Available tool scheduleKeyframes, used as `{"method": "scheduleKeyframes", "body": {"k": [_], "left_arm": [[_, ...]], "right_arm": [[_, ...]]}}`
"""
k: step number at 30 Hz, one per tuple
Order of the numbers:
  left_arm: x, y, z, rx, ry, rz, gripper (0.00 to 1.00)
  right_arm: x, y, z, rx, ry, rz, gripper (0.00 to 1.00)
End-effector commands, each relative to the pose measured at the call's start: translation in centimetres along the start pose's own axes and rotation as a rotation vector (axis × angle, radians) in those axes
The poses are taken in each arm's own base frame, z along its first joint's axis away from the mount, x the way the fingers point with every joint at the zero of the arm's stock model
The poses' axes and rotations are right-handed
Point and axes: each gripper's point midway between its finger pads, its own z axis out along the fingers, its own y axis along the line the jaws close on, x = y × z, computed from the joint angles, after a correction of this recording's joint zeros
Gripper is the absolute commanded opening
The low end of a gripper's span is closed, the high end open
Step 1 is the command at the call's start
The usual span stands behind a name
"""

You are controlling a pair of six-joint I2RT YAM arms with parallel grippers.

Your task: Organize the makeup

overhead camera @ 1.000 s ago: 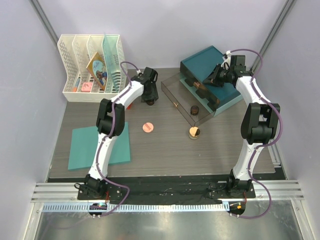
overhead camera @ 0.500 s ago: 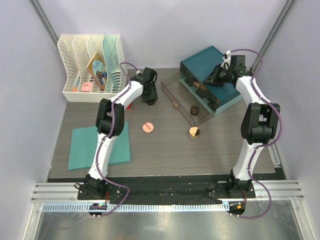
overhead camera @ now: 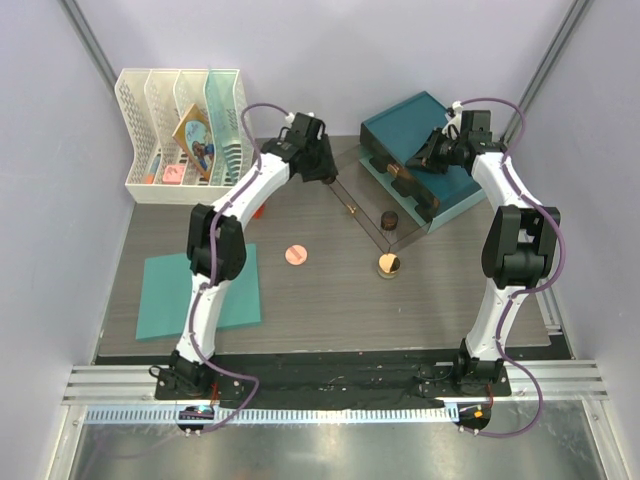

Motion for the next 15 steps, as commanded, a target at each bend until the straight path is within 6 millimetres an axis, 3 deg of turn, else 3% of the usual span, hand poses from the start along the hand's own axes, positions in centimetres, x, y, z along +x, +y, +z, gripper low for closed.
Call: {"method": "scheduleKeyframes", "body": {"k": [1, 7, 8, 15], "left_arm": [[-2.1, -8.0, -3.2, 0.221, -0.094, 0.015, 0.01], [-0.1, -11.9, -2.0, 0.305, -0.052, 0.021, 0.02], [0.7, -11.7, -0.8, 0.289, -0.031, 0.020, 0.03], [3.5, -13.1, 0.9, 0.317, 0.036, 0.023, 0.16]], "right_arm": [[16.2, -12.4, 0.5, 0.438, 0.498, 0.194, 0.14], [16.4, -12.4, 0.5, 0.435, 0.501, 0.197, 0.14], [16.4, -12.5, 0.5, 0.436, 0.501, 0.201, 0.14], [16.6, -12.4, 0.6, 0.433, 0.506, 0.202, 0.14]]}}
